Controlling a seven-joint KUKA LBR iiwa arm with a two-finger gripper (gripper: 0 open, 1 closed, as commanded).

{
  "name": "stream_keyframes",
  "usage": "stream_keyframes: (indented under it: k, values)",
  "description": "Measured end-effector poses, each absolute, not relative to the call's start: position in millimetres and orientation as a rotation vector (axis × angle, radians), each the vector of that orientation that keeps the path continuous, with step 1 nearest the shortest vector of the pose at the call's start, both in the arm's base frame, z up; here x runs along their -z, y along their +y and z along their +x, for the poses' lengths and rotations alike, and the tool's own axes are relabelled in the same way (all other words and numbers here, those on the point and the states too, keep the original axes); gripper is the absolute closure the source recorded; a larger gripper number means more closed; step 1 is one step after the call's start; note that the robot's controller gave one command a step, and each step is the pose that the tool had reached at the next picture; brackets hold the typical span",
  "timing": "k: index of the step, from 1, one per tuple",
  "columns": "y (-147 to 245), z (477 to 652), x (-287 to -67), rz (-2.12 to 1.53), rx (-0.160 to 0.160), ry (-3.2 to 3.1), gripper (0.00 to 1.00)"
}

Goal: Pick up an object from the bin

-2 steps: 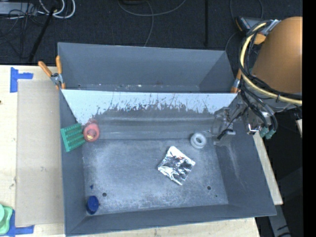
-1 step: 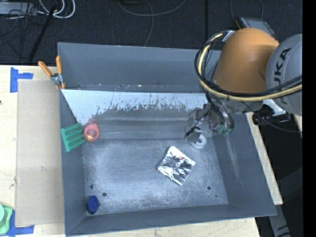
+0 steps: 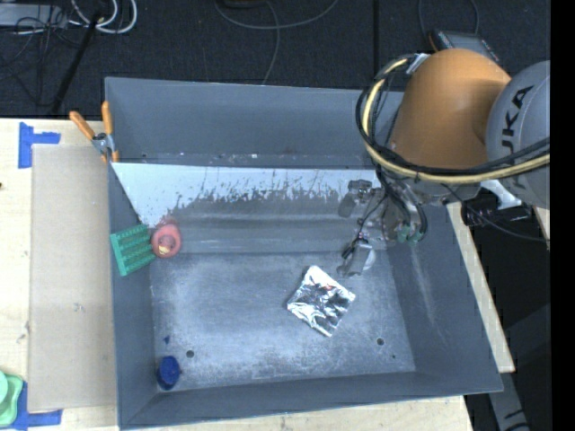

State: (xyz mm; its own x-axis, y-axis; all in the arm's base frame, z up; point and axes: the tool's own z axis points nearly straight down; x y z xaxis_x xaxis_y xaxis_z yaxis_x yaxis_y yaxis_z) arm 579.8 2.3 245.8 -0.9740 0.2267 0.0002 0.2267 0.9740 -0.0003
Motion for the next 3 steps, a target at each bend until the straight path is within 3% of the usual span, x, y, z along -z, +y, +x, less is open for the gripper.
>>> stream_keyframes:
  k: [1,2,3]
  values:
    - [-10.5,593.5,-298.8,-0.439,0.001,-3.119,0.00]
    - [5.8,571.9,-190.7,-0.283,-0.001,-3.119,0.00]
    - [2.9,549.3,-73.2,-0.552,-0.002,-3.083,0.00]
